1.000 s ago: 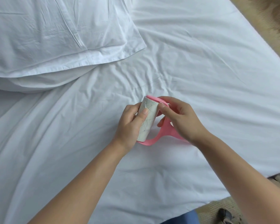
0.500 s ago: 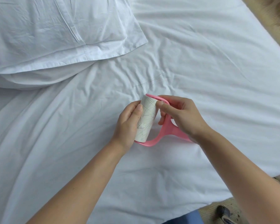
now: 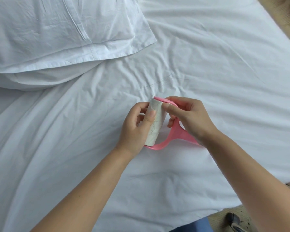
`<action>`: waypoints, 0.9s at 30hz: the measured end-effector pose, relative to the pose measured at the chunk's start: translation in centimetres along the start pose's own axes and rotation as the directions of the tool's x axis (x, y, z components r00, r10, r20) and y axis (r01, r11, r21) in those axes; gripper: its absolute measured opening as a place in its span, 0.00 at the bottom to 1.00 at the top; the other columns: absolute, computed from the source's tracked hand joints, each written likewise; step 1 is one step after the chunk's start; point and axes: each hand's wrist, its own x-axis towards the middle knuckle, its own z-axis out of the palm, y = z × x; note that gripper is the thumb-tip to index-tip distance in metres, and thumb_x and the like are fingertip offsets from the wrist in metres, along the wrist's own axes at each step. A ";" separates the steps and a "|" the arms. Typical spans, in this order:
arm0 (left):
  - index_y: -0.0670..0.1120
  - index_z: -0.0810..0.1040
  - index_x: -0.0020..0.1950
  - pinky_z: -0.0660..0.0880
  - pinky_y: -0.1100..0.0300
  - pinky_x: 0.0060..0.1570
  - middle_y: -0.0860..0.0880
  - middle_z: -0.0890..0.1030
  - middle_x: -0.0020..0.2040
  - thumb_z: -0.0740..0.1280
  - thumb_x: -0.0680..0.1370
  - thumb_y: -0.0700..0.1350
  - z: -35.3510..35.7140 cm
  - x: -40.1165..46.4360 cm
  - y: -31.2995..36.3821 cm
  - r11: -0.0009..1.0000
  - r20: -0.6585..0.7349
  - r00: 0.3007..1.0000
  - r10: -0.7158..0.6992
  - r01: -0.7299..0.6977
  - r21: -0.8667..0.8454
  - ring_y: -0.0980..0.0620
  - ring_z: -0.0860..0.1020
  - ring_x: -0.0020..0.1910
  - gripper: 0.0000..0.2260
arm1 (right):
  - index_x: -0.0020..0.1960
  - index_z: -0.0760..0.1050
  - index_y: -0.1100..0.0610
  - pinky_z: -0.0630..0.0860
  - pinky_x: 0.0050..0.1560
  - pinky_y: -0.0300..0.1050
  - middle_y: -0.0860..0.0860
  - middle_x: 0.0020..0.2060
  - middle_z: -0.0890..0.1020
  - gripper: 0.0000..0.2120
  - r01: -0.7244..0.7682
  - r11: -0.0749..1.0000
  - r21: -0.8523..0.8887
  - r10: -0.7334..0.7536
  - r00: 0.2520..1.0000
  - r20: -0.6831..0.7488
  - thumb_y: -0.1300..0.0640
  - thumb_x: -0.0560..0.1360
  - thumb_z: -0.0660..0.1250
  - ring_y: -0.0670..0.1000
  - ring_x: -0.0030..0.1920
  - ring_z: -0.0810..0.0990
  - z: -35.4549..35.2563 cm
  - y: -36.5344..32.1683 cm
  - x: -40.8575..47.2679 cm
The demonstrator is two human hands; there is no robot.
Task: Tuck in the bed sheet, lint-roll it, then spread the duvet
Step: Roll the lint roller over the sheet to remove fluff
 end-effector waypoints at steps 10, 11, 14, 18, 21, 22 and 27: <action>0.57 0.73 0.51 0.77 0.54 0.47 0.48 0.78 0.50 0.66 0.70 0.59 -0.1 0.5 -1.0 0.977 -0.070 0.987 0.147 -0.134 0.164 0.52 0.78 0.47 0.12 | 0.47 0.82 0.61 0.73 0.34 0.41 0.55 0.33 0.72 0.06 -0.001 0.998 -0.056 -0.002 0.999 -0.046 0.59 0.75 0.69 0.50 0.31 0.72 0.5 0.6 0.8; 0.57 0.73 0.51 0.77 0.53 0.47 0.48 0.77 0.50 0.67 0.70 0.58 -0.1 0.5 -1.1 0.970 -0.088 0.980 0.179 -0.161 0.184 0.54 0.77 0.47 0.12 | 0.47 0.82 0.61 0.73 0.34 0.41 0.55 0.33 0.73 0.06 -0.004 0.998 -0.059 0.001 0.999 -0.049 0.59 0.75 0.69 0.50 0.31 0.72 0.5 0.6 0.8; 0.49 0.76 0.52 0.78 0.53 0.45 0.51 0.75 0.47 0.69 0.70 0.57 0.0 0.5 -1.5 0.935 -0.122 0.954 0.274 -0.235 0.268 0.55 0.76 0.46 0.16 | 0.47 0.82 0.59 0.72 0.34 0.40 0.54 0.32 0.75 0.05 -0.016 0.995 -0.096 0.010 0.998 -0.061 0.58 0.75 0.69 0.49 0.30 0.73 0.7 0.7 1.1; 0.40 0.78 0.54 0.76 0.61 0.43 0.50 0.73 0.46 0.73 0.69 0.53 0.2 0.8 -2.1 0.880 -0.142 0.923 0.356 -0.280 0.384 0.56 0.75 0.44 0.21 | 0.45 0.81 0.60 0.71 0.35 0.43 0.52 0.30 0.74 0.07 -0.039 0.991 -0.130 0.026 0.994 -0.103 0.56 0.74 0.70 0.49 0.29 0.74 1.1 1.0 1.4; 0.39 0.78 0.52 0.70 0.70 0.40 0.52 0.72 0.45 0.76 0.68 0.46 0.4 0.8 -2.4 0.860 -0.162 0.918 0.361 -0.261 0.439 0.58 0.73 0.42 0.18 | 0.45 0.81 0.62 0.73 0.36 0.45 0.51 0.30 0.74 0.07 -0.055 0.990 -0.134 0.037 0.990 -0.134 0.57 0.73 0.70 0.49 0.28 0.73 1.7 1.3 1.6; 0.39 0.78 0.53 0.70 0.70 0.39 0.52 0.72 0.45 0.77 0.68 0.45 0.5 0.7 -2.5 0.859 -0.171 0.919 0.355 -0.250 0.446 0.57 0.73 0.41 0.18 | 0.44 0.81 0.62 0.73 0.36 0.46 0.51 0.29 0.73 0.07 -0.063 0.989 -0.132 0.043 0.988 -0.145 0.57 0.73 0.70 0.49 0.28 0.73 1.9 1.4 1.6; 0.43 0.75 0.60 0.71 0.62 0.37 0.51 0.71 0.46 0.79 0.66 0.48 0.7 0.9 -2.6 0.835 -0.178 0.916 0.360 -0.231 0.500 0.55 0.72 0.41 0.26 | 0.42 0.81 0.59 0.79 0.39 0.55 0.47 0.26 0.74 0.08 -0.102 0.982 -0.161 0.068 0.977 -0.203 0.54 0.72 0.71 0.49 0.28 0.75 2.3 1.7 2.0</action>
